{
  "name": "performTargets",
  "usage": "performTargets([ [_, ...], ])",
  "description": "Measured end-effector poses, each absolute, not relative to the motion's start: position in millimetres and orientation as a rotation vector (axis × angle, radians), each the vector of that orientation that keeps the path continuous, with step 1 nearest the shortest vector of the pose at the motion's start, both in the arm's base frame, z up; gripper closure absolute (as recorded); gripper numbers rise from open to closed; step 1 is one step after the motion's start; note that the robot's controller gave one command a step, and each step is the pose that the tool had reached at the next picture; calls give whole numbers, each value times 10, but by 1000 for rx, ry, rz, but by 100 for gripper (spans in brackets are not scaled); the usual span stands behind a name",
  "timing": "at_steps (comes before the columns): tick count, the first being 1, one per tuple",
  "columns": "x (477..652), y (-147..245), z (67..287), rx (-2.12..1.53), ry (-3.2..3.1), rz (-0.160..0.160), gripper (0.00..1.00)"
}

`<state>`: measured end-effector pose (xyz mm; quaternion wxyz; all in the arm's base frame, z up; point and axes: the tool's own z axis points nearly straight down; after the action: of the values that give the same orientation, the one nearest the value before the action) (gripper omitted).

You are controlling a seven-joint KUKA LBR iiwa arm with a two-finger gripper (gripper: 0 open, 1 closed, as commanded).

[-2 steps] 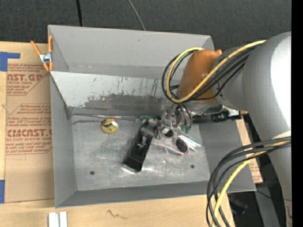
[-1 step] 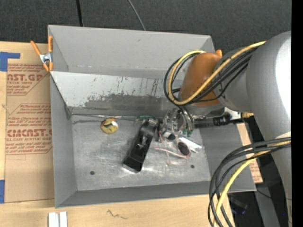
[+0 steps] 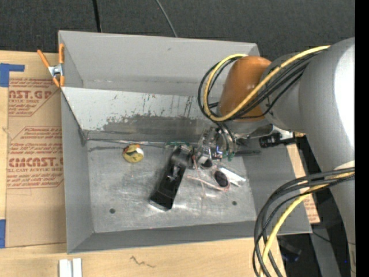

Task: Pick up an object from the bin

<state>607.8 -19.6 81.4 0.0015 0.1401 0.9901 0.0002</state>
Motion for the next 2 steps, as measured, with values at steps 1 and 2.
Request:
performTargets([
  [1,5949,-213,858,448,3108,-1,100],
  [2,6097,-191,1427,437,3104,2,100],
])
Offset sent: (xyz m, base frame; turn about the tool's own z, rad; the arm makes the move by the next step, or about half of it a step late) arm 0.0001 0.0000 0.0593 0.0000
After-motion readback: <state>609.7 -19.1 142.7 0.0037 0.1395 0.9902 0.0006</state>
